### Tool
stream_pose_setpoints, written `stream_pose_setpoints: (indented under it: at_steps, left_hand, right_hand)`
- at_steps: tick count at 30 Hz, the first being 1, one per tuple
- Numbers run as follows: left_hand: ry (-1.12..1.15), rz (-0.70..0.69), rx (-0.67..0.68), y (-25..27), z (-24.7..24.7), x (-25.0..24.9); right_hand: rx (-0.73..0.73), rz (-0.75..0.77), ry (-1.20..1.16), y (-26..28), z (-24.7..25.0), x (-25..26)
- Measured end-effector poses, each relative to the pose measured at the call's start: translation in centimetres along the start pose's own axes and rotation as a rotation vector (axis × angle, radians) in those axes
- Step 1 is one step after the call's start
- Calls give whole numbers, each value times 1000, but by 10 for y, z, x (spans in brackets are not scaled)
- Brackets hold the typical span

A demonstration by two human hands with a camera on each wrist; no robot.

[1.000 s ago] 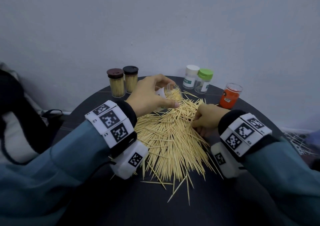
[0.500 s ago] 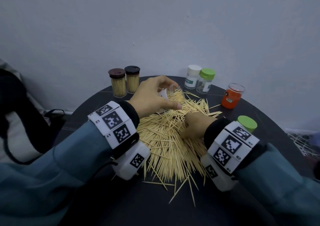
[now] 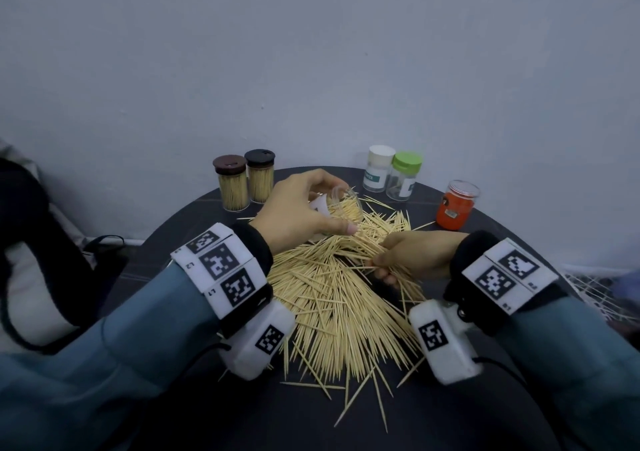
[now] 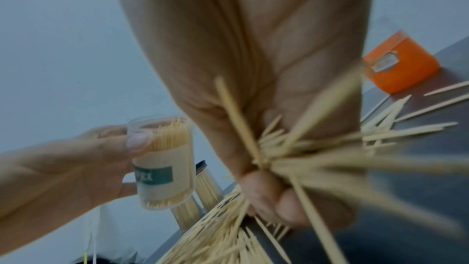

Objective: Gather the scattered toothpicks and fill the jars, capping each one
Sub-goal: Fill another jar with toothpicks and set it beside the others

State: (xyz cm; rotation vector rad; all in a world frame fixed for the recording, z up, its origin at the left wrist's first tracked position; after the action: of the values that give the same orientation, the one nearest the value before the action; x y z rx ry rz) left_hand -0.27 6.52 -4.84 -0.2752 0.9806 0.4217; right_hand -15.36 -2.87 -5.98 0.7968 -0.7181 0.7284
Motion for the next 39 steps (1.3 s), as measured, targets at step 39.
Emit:
stream_pose_setpoints:
  at_steps: [39]
  left_hand:
    - [324,120,294,10,-12,-9]
  right_hand:
    - [-545,826,-761,-3,-21,30]
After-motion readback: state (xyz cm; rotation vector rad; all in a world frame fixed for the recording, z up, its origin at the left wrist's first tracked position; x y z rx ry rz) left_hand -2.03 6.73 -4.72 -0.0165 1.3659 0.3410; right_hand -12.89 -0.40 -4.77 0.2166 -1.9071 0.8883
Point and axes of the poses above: each hand's wrist, its own y-axis away from the middle knuckle, its own z-axis out of the back of the hand, x = y × z, the point moved 1 cm from there along -y, towards the middle knuckle, and after that the axes turned 15 degrees about z, right-handed, at the moved point
